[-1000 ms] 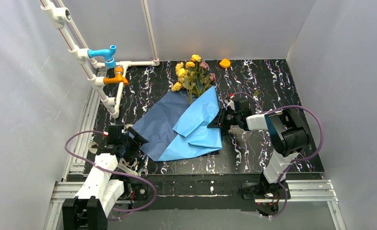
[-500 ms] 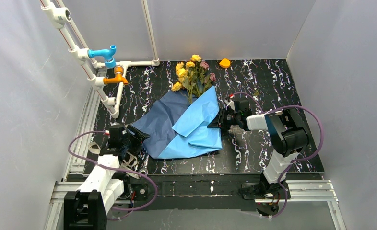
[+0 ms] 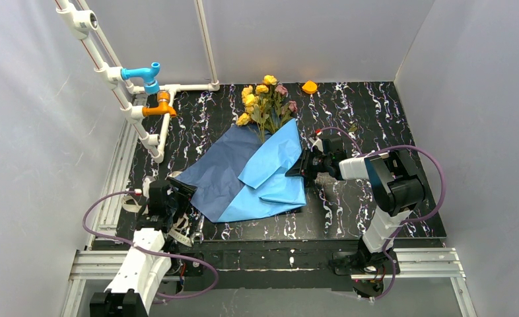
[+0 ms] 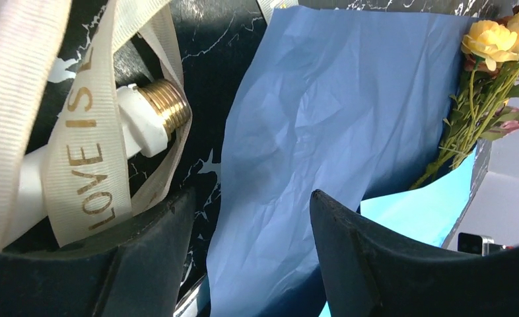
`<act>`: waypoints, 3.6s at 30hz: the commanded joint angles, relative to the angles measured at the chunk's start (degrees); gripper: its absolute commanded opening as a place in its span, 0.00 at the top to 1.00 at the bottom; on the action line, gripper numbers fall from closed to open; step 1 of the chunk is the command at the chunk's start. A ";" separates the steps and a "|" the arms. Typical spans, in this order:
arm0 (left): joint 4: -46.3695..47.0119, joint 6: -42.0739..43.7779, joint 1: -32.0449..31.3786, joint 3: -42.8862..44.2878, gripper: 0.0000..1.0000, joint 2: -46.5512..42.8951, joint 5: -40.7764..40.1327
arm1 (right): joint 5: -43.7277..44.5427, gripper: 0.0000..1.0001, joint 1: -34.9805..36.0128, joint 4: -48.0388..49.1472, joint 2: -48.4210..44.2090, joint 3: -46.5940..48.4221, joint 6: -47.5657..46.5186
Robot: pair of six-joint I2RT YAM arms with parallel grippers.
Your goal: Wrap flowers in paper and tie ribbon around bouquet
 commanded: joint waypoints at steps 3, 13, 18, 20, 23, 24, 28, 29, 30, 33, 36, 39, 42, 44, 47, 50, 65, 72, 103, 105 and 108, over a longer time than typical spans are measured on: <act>0.61 0.01 0.25 -2.82 0.37 4.42 -4.34 | 7.43 0.70 -0.13 -7.96 1.79 -1.92 -4.08; 10.90 1.95 0.13 -3.02 0.91 10.81 -1.36 | 8.15 0.64 -0.13 -8.86 1.00 -2.47 -4.94; 8.69 4.53 0.12 -1.90 1.00 8.27 -1.83 | 12.08 0.36 -0.13 -14.12 0.64 -0.69 -7.12; 8.30 4.98 0.18 -1.66 1.00 7.73 -1.88 | 14.65 0.28 -0.13 -16.84 0.05 0.41 -8.00; 8.30 5.69 0.19 -1.14 1.00 7.47 -1.66 | 18.05 0.21 -0.13 -21.67 -1.60 1.94 -9.43; 7.11 5.99 0.19 -0.97 1.00 7.61 -1.50 | 19.13 0.19 -0.13 -23.07 -2.41 2.47 -9.93; 6.28 6.30 0.13 -0.25 1.00 8.12 -1.35 | 25.68 0.11 -0.13 -29.80 -6.07 4.51 -12.29; 6.32 6.29 0.16 -0.13 1.00 8.31 -1.28 | 27.33 0.07 -0.13 -31.12 -7.35 4.97 -12.67; 6.48 6.26 0.19 -0.11 1.00 8.49 -1.22 | 28.74 0.03 -0.13 -32.26 -8.36 5.36 -12.98; 7.05 6.30 0.18 -0.06 1.00 9.43 -0.96 | 30.56 0.02 -0.13 -33.86 -11.31 6.19 -13.47; 7.28 6.30 0.17 -0.02 1.00 10.12 -0.83 | 31.12 0.09 0.27 -34.47 -14.85 6.64 -13.32; 7.20 6.36 0.16 0.12 1.00 10.07 -0.71 | 32.64 0.25 2.15 -36.02 -18.12 7.73 -13.40; 6.70 6.45 0.20 0.45 1.00 10.14 -0.81 | 31.43 0.46 6.11 -35.91 -20.42 8.31 -12.35; 6.46 6.47 0.17 0.68 1.00 10.19 -0.76 | 30.33 0.56 9.86 -34.64 -20.99 8.28 -10.61; 6.24 6.39 0.20 0.73 1.00 9.78 -0.45 | 27.35 0.64 14.68 -30.89 -20.55 7.18 -7.41; 5.65 6.43 0.13 0.99 1.00 9.22 -0.22 | 25.02 0.65 19.40 -25.95 -18.46 5.69 -4.48; 5.65 6.87 0.20 1.47 1.00 9.59 1.59 | 19.08 0.66 28.25 -15.22 -7.61 6.48 -1.62; 4.69 6.96 0.21 2.39 1.00 8.94 2.43 | 18.43 0.66 29.45 -15.02 -5.61 7.38 -1.71; 3.32 14.26 -21.49 43.11 1.00 30.32 14.14 | 18.74 0.65 29.53 -17.03 -2.35 10.12 -2.77; 3.59 14.10 -23.19 45.82 1.00 33.25 14.11 | 18.55 0.65 29.45 -17.10 -2.70 10.94 -3.14; 5.15 13.64 -25.89 48.81 1.00 37.10 14.16 | 18.48 0.64 29.42 -17.10 -2.99 12.22 -3.65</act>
